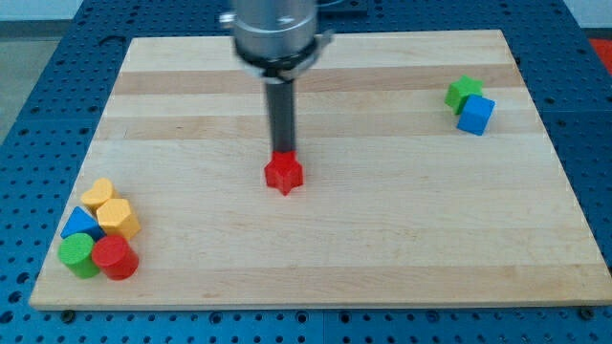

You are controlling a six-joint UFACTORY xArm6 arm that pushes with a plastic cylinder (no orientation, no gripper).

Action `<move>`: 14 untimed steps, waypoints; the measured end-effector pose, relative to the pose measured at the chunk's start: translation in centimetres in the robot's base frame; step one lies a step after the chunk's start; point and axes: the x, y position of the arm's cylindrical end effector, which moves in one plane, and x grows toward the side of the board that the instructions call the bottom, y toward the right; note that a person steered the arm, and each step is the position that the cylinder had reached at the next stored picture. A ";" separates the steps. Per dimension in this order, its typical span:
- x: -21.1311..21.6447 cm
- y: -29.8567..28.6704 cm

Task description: Move the red star to the right side of the yellow heart

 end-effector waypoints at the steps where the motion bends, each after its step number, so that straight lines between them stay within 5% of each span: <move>1: -0.4 -1.3; 3: -1.7 6.5; 5: 1.2 7.5; 9: 3.4 -9.4; 14: 4.3 -12.7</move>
